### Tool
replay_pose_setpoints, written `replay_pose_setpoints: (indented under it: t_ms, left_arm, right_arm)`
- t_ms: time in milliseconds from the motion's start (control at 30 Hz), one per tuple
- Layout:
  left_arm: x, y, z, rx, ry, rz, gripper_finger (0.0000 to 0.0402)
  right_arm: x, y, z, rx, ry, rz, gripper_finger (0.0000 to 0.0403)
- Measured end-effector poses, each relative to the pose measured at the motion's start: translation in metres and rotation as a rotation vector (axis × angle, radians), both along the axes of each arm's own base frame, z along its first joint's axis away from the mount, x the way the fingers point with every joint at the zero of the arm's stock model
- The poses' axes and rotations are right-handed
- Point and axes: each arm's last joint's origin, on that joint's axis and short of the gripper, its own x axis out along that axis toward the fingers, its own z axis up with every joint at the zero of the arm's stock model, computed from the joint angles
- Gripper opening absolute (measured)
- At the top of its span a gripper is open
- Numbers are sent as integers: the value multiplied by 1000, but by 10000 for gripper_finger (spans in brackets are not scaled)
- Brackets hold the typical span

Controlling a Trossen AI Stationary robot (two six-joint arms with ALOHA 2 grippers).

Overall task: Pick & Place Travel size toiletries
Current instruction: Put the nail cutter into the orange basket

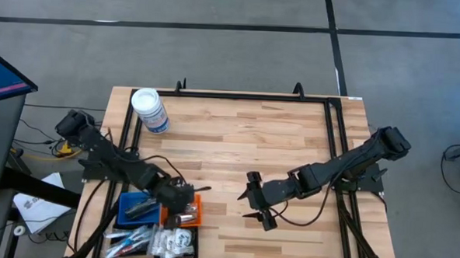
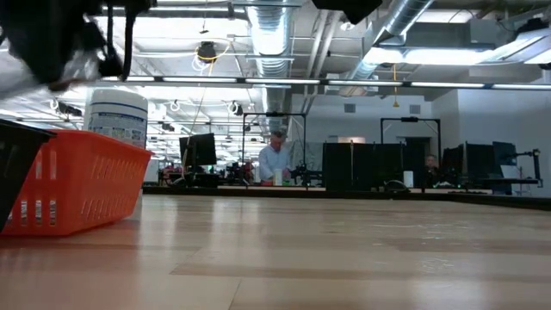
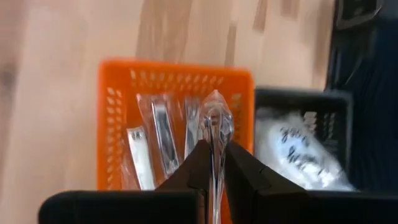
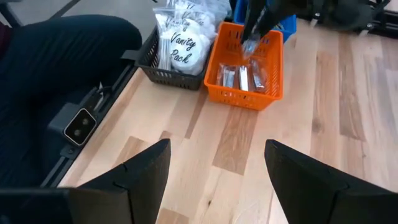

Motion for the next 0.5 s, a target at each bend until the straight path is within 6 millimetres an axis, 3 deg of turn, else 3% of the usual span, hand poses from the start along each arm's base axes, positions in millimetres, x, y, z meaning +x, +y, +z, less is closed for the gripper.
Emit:
replay_pose_setpoints:
  t_ms: [200, 300, 500]
  left_arm:
    - [11, -4, -32, -12, 157, -49, 18]
    - [15, -5, -45, 13, 196, -55, 39]
    - [15, -2, -42, 49, 160, -63, 86]
  right_arm:
    - [0, -1, 0, -16, -6, -7, 255]
    - [0, -1, 0, -19, -7, -7, 255]
    - [0, -1, 0, -19, -7, -6, 255]
